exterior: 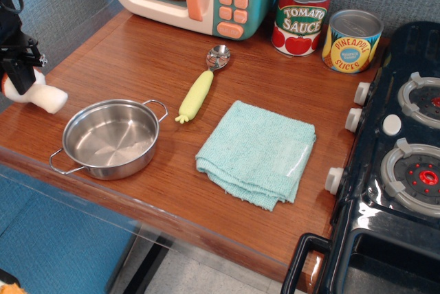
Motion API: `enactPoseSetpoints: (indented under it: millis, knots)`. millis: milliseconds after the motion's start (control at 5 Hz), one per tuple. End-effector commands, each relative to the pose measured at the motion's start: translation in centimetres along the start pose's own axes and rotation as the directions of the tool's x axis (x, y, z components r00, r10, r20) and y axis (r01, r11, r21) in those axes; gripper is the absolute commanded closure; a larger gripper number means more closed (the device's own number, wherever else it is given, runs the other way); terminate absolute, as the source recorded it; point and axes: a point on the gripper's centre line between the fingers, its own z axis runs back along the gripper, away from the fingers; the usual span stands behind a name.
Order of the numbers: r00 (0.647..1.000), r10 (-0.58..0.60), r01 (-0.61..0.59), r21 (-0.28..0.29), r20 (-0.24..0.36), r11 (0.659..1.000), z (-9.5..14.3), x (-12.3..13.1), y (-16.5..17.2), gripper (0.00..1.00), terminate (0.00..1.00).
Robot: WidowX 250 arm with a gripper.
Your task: Move the mushroom to the bottom left table corner
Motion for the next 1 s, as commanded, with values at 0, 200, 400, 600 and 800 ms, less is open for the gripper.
enactPoseSetpoints:
  millis: [0,200,400,600,800]
  knots:
    - [0.999,-0.022,0.021,0.039,0.036,0.999,4.1,-1.0,-0.5,0.00,0.00]
    - [0.998,-0.027,0.025,0.039,0.053,0.999,5.7,-1.3,-1.0,0.00,0.00]
    - [0.997,-0.066,0.064,0.039,0.041,0.997,6.8,-1.3,-2.0,0.00,0.00]
    - [0.992,-0.127,0.127,0.066,0.008,0.990,6.6,-0.8,-3.1,0.00,0.00]
    - [0.992,-0.127,0.127,0.066,0.008,0.990,6.6,-0.8,-3.1,0.00,0.00]
